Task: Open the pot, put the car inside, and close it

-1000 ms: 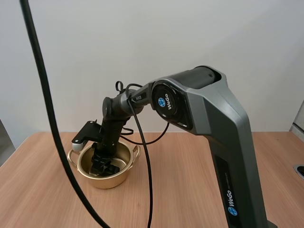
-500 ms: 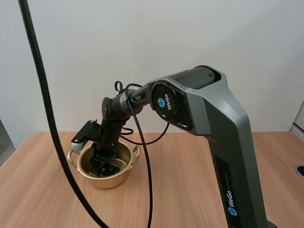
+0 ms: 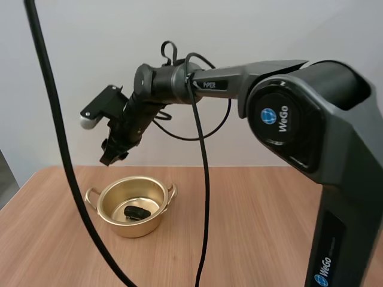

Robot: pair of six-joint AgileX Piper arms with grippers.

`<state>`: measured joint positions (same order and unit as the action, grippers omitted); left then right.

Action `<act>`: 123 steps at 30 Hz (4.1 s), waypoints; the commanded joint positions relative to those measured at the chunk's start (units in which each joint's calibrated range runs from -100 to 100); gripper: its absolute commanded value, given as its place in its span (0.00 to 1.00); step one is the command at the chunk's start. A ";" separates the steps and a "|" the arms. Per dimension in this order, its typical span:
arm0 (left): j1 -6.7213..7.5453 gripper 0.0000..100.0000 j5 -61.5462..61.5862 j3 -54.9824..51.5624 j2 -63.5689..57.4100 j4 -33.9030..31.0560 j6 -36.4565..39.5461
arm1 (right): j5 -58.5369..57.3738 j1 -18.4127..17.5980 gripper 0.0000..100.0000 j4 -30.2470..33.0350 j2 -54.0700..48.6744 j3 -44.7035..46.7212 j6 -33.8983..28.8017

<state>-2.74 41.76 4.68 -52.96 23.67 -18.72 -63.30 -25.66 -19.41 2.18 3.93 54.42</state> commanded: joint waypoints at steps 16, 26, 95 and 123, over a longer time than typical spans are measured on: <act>0.01 0.00 0.09 0.03 0.00 0.02 -0.04 | 20.00 23.88 0.00 -0.63 -27.06 3.41 -15.07; 0.01 0.00 9.62 -0.10 0.50 0.02 -0.04 | 54.24 33.49 0.00 -9.53 -34.98 32.25 -18.64; -2.99 0.00 35.50 -49.41 38.42 -7.44 1.41 | 59.70 33.40 0.00 -0.46 -58.00 60.36 -18.29; -2.99 0.81 33.77 -49.41 41.27 -5.00 0.12 | 59.51 33.40 0.00 -0.46 -58.00 60.36 -18.29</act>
<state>-5.75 75.48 -44.69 -11.65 18.76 -18.82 -3.79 7.69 -19.88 -55.82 64.32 36.11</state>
